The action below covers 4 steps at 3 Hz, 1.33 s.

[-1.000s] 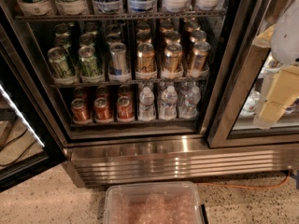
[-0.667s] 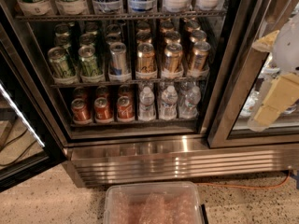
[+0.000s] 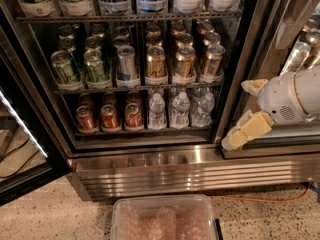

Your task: Pick orange can from middle shelf of fridge

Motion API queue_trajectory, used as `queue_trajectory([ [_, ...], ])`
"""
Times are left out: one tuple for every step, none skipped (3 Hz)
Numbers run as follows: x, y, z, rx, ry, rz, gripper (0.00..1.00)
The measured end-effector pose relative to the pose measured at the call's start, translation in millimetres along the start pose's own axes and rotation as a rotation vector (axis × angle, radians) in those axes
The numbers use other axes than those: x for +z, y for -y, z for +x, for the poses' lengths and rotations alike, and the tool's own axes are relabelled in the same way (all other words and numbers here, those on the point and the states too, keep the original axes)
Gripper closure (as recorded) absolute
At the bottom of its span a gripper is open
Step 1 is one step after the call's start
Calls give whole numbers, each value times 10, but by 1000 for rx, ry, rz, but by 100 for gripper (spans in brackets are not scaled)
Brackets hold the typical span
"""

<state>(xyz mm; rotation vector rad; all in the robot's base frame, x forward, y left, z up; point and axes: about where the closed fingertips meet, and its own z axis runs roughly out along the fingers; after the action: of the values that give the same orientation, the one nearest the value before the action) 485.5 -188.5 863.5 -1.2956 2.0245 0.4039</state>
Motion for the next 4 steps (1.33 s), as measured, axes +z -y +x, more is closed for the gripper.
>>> queue_trajectory([
  [87, 99, -192, 50, 95, 16, 0],
  [216, 117, -96, 124, 172, 25, 0],
  [319, 396, -195, 206, 286, 126, 0],
  [279, 598, -239, 216, 306, 204, 0],
])
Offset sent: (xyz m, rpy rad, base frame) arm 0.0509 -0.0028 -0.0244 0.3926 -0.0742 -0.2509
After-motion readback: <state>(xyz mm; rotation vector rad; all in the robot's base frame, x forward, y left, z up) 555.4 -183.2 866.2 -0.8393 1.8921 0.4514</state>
